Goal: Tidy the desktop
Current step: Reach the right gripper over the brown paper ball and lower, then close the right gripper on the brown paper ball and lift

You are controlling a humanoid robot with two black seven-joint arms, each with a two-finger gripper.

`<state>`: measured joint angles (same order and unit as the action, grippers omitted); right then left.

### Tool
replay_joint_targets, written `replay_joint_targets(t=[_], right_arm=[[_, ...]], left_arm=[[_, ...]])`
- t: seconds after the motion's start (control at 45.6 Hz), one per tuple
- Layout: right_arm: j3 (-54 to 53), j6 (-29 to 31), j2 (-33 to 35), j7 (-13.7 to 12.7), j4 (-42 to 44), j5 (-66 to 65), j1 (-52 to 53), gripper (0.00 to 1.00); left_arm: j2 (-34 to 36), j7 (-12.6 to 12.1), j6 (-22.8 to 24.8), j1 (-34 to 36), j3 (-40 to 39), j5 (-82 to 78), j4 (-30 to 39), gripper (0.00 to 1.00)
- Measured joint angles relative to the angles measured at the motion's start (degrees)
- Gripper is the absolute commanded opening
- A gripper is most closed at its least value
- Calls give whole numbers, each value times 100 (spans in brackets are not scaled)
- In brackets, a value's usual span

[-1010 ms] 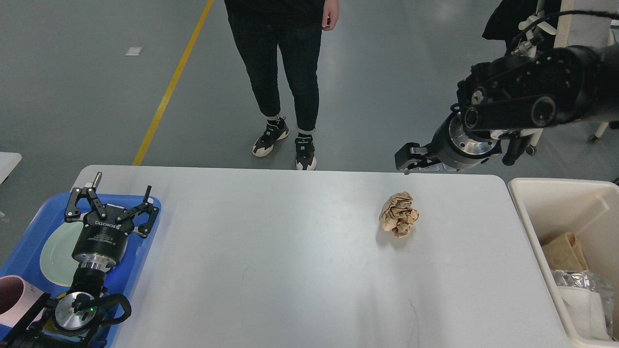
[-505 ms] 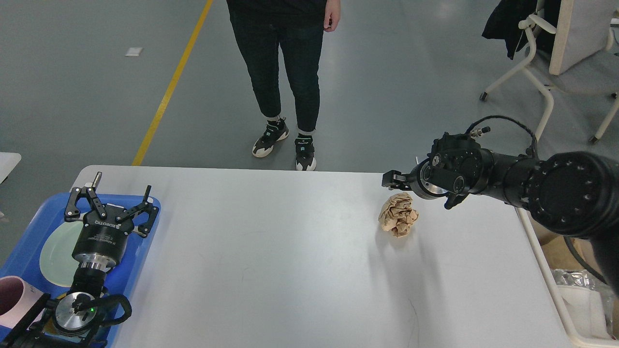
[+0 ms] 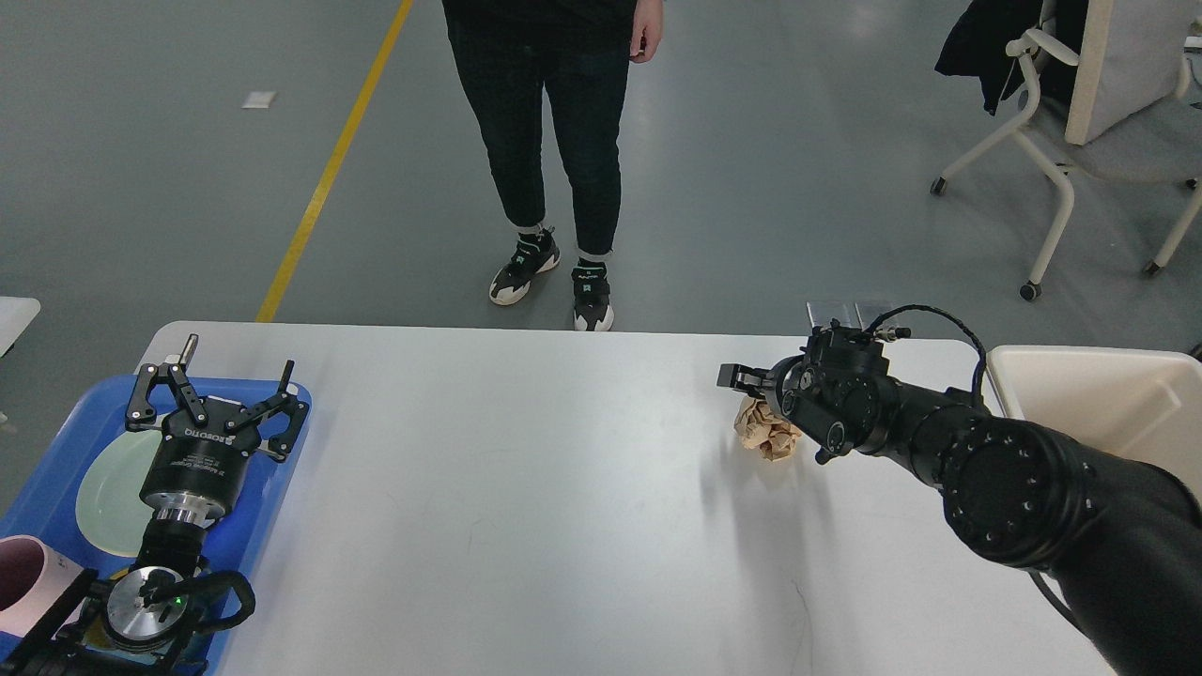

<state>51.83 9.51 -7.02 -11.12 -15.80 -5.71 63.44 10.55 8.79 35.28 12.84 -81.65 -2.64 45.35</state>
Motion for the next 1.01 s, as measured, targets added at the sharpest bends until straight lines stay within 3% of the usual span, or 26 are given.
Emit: replay_joint_targets(t=[0.636, 0.834, 0.944, 1.01], right_arm=[[-35, -447, -189, 7, 249, -377, -460, 98], [-57, -590, -203, 13, 249, -377, -524, 82], [-59, -625, -203, 13, 249, -377, -577, 67], [-59, -659, -192, 14, 249, -377, -627, 51]], left_arm=[[0, 0, -2, 0, 0, 0, 0, 97], [0, 0, -4, 0, 0, 0, 0, 97], [0, 0, -4, 0, 0, 0, 0, 97], [0, 0, -4, 0, 0, 0, 0, 97]])
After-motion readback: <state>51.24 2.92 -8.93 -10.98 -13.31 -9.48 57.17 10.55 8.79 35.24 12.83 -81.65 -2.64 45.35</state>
